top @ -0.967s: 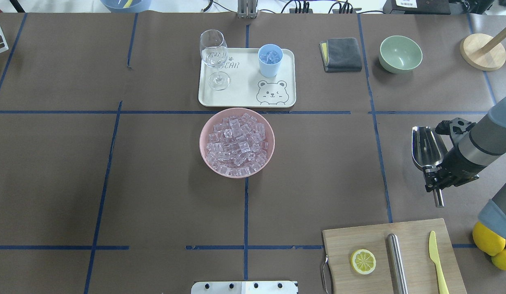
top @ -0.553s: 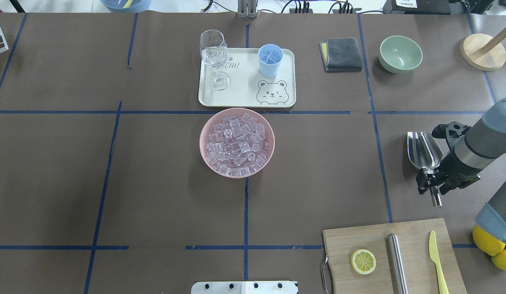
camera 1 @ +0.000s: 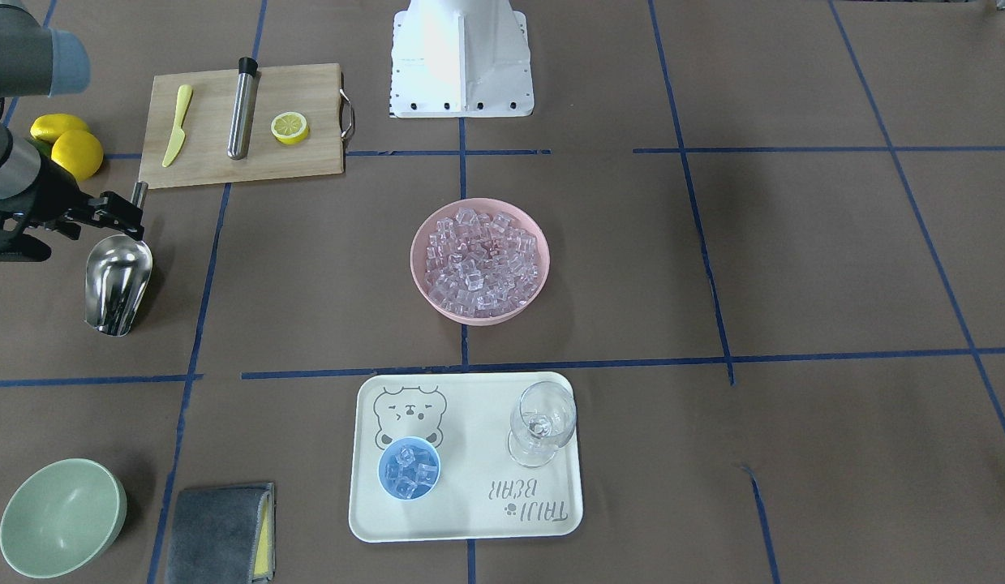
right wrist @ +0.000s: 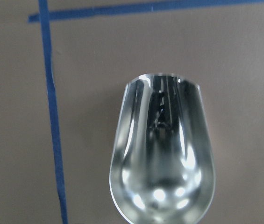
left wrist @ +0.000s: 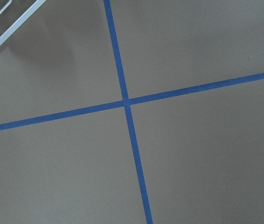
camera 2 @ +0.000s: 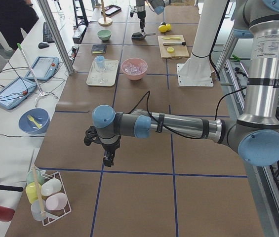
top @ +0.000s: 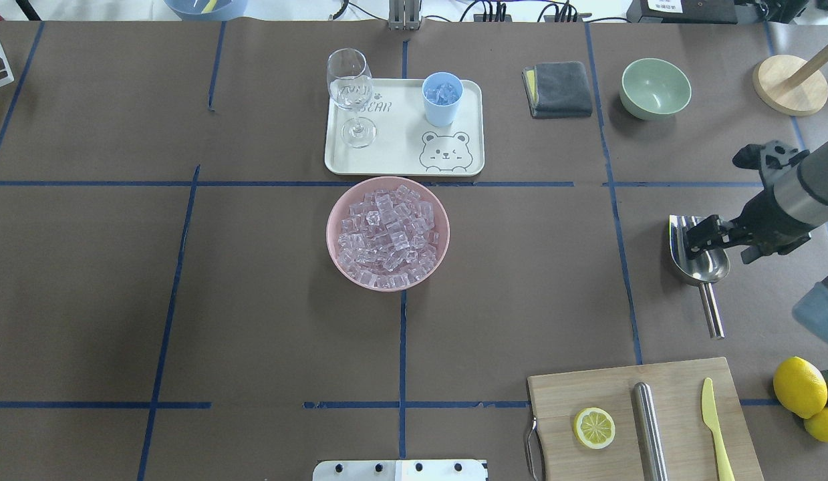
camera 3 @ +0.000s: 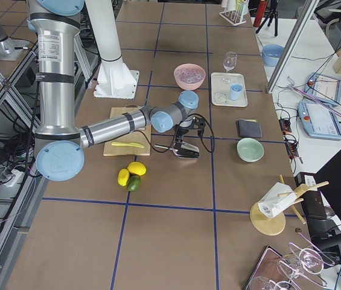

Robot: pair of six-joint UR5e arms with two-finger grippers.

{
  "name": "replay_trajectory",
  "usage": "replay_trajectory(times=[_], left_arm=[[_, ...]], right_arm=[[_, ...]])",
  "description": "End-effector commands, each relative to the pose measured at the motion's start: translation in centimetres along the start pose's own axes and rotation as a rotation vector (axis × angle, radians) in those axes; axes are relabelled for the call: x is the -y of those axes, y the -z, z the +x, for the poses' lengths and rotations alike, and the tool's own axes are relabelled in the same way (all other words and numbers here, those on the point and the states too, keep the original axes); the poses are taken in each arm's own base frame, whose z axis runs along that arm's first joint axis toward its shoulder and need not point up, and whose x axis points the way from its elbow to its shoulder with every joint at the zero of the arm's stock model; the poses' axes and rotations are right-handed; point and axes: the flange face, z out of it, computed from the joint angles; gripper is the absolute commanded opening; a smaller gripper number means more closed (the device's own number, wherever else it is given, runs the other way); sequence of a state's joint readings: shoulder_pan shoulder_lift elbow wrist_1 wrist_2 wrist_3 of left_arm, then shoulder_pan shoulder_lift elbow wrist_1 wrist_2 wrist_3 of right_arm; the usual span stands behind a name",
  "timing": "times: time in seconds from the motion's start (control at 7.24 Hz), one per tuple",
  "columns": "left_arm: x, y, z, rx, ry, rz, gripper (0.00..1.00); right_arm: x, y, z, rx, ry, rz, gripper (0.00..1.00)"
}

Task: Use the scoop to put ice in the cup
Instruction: 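Lower the scoop onto the table, open the right gripper and withdraw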

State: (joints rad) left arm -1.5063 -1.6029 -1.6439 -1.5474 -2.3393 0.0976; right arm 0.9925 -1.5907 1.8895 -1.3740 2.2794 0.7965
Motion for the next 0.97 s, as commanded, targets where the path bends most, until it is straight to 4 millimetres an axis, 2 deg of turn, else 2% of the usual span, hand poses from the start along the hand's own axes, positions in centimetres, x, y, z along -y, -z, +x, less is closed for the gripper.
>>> replay_trajectory(times=[0.0,0.14,0.28,0.41,0.55,0.83], left_arm=[[-0.1,0.0,0.0,0.0,0.001,-0.001,1.0],[-0.2,-0.1,-0.1,0.0,0.003,-0.004,1.0],[-0.4,-0.3,-0.2,-0.001,0.006,-0.007,1.0],[-0.4,-0.2,-0.3,-0.001,0.008,-0.007,1.0],[-0.4,-0.2,-0.2,-0.001,0.007,-0.008,1.0],[-0.4,-0.2,-0.3,-0.001,0.009,-0.008,1.0]], right_arm=[[2.3,6.0,5.6,-0.013,0.189,0.113,1.0],[1.9,6.6,11.0,-0.065,0.273,0.091,1.0],[2.6,7.9,16.2,-0.101,0.348,0.072,1.0],[3.0,8.3,21.6,-0.11,0.362,0.048,1.0],[3.2,9.1,25.1,-0.103,0.341,0.057,1.0],[2.7,9.4,26.4,-0.121,0.331,0.072,1.0]])
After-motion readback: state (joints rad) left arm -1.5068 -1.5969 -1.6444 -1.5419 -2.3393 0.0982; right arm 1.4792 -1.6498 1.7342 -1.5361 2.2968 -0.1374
